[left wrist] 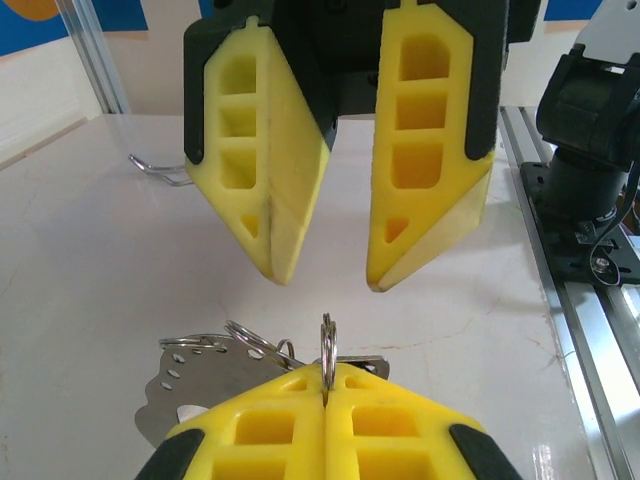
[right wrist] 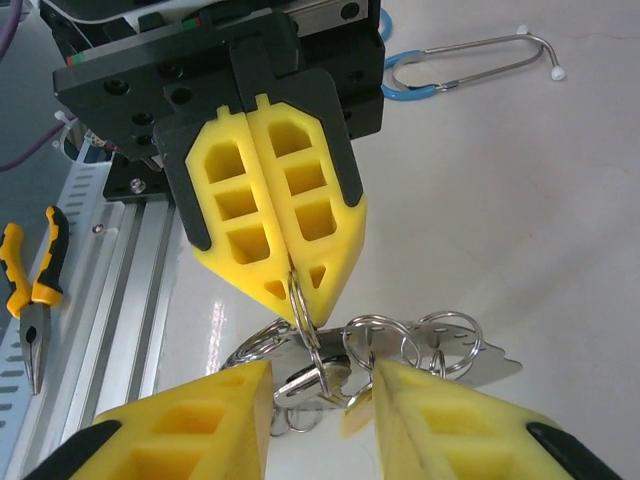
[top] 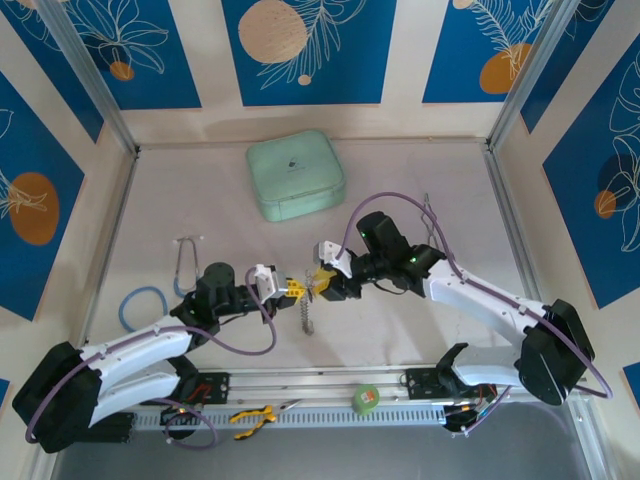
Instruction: Put the keys on the keyring
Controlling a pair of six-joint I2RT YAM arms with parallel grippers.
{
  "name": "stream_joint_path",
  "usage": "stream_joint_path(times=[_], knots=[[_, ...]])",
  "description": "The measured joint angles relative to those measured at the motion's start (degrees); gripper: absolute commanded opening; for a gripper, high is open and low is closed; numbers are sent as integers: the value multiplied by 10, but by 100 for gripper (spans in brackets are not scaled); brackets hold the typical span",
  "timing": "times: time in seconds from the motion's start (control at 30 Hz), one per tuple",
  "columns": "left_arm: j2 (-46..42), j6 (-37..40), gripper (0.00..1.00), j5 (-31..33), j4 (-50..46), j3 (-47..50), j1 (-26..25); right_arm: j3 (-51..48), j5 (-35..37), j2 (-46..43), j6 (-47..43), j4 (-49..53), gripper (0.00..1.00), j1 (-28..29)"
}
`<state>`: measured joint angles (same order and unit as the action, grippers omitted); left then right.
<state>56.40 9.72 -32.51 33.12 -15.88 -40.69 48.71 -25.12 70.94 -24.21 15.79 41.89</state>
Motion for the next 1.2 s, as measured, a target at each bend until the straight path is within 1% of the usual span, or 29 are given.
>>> stream_joint_path(times=[0.07, 0.23, 0.5, 0.77, 0.9, 1.17, 1.2], knots=[[0, -3, 0, 0, 5, 3, 0, 0, 0, 4, 3, -4, 26, 1], [0, -4, 0, 0, 14, 5, 0, 0, 1, 21, 3, -5, 24, 4], [16, -9, 0, 0, 37, 8, 0, 0, 5, 39, -10, 3, 7, 11], [19, -9, 0, -2, 43, 8, 0, 6, 6, 40, -12, 16, 3, 11], [27, -19, 0, -2, 65, 14, 1, 19, 12, 51, -12, 30, 6, 15], [34, -24, 0, -14, 85, 18, 2, 27, 26, 62, -16, 38, 27, 20], [34, -24, 0, -16, 87, 18, 2, 26, 26, 60, -16, 37, 29, 20]])
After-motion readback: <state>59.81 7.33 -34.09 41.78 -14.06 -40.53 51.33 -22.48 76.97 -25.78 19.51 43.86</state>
